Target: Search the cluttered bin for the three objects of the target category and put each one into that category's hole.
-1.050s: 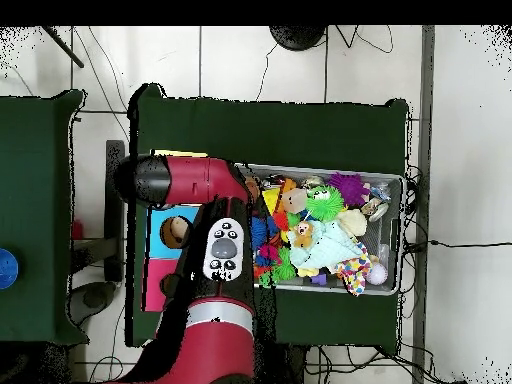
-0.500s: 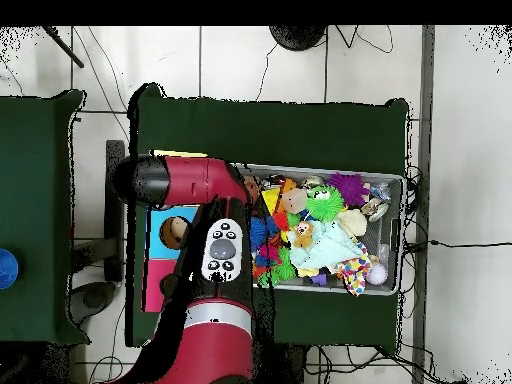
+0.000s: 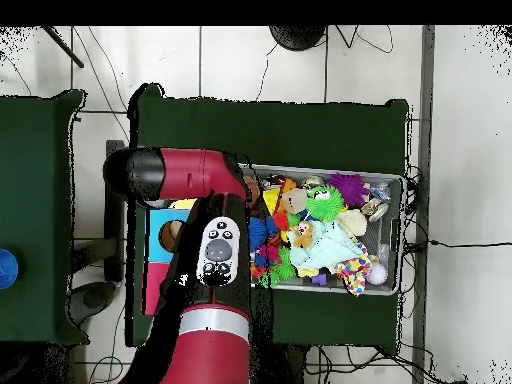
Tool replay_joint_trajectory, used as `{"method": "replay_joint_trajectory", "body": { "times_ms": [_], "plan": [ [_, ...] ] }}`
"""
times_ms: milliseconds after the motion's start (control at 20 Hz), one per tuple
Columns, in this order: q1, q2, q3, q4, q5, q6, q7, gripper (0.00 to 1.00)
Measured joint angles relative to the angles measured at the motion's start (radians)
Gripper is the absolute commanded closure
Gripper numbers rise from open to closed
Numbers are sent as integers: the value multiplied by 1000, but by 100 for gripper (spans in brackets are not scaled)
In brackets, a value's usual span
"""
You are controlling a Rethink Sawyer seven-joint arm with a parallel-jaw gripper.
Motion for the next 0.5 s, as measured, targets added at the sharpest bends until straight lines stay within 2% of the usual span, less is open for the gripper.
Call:
{"method": "replay_joint_trajectory", "body": {
  "times_ms": [100,300,500],
  "plan": [
    [3,-12,-5,-24,0,67,0,0],
    [4,-8,-6,-58,-1,140,0,0],
    [4,7,-6,-83,-3,167,0,0]
  ]
}}
